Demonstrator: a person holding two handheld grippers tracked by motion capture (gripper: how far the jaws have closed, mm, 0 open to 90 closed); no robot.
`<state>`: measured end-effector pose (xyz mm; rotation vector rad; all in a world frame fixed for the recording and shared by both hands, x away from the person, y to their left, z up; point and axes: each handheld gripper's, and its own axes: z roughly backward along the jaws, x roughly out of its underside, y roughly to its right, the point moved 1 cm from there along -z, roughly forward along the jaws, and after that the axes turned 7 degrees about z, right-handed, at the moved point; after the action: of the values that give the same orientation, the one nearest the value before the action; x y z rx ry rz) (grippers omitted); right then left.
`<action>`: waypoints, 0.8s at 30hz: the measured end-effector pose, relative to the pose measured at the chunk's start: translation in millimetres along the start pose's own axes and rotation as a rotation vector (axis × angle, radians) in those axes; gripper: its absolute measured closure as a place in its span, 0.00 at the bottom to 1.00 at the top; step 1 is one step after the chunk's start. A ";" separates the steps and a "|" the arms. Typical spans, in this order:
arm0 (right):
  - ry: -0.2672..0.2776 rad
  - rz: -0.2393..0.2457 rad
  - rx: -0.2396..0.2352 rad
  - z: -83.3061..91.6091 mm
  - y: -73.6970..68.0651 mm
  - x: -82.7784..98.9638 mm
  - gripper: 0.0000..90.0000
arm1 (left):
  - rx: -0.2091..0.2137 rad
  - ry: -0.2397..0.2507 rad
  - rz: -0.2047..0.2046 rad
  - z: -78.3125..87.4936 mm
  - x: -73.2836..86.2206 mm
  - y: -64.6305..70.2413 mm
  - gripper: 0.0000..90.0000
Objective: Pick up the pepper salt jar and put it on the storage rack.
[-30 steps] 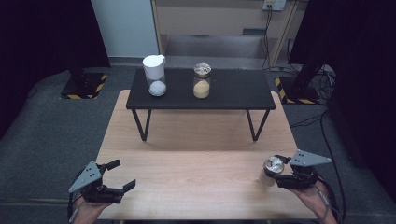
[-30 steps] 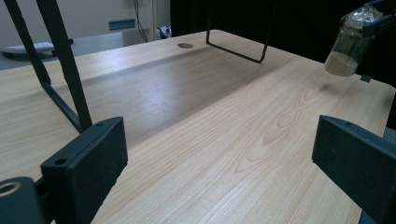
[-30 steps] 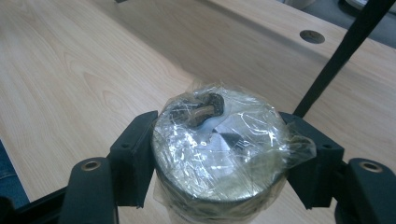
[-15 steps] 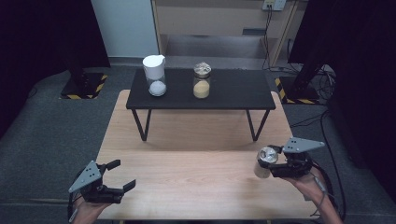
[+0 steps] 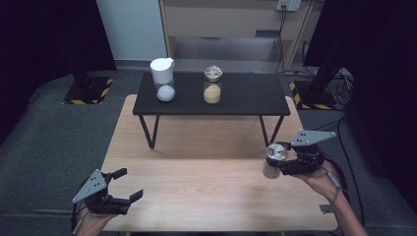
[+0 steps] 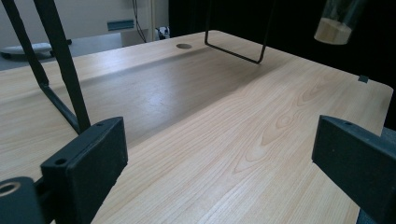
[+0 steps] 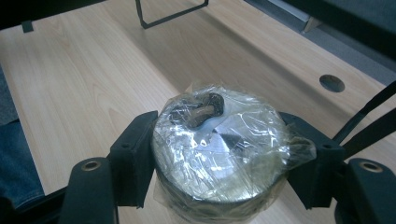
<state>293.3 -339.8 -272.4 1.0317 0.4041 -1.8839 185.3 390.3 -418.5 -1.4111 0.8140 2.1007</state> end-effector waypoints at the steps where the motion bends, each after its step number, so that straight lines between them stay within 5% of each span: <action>1: 0.000 0.001 -0.002 0.4 1.3 -3.3 0.38 | 0.000 0.000 0.000 0.0 0.0 -0.1 0.03; 24: 0.014 0.010 0.013 7.7 20.9 -65.1 0.38 | 0.005 0.001 0.002 0.0 0.1 -0.7 0.03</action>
<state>321.8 -318.7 -213.4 1.0546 0.3950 -1.8739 185.7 390.9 -418.8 -1.4091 0.8204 2.0982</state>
